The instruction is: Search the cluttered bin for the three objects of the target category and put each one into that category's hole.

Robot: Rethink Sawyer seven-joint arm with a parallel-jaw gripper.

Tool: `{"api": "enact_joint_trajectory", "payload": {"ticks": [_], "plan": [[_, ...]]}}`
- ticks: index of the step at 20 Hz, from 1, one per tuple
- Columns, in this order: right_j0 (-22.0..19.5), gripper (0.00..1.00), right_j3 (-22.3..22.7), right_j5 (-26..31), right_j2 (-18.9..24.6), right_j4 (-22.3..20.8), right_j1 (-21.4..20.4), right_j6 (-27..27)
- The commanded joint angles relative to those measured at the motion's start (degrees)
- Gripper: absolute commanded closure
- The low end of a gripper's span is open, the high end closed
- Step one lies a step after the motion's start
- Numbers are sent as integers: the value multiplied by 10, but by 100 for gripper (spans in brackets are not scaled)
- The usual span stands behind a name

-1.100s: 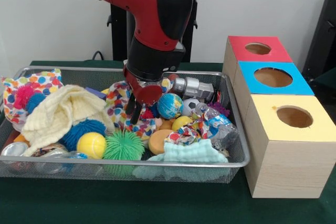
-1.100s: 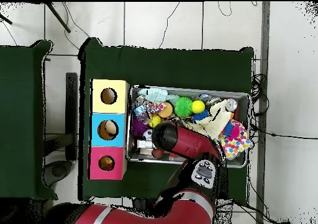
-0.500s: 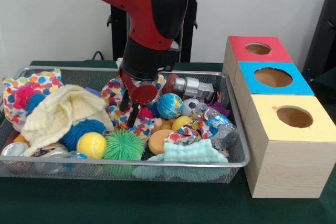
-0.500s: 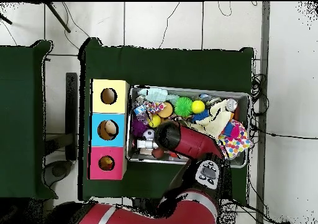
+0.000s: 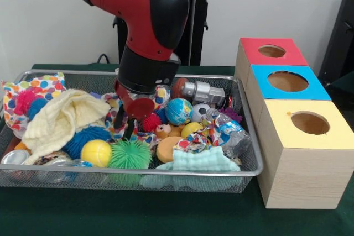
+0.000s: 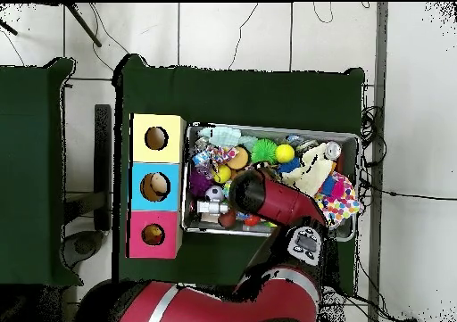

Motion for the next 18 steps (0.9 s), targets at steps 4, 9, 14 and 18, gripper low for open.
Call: {"api": "enact_joint_trajectory", "payload": {"ticks": [4, 9, 14, 18], "plan": [[-20, 0, -1, -15, 79, -12, 116, 32], [-28, 0, -5, -9, 82, -18, 113, 20], [-73, 0, -3, 37, 114, -44, 82, -30], [-83, 0, -13, 55, 117, -69, 74, -52]]}}
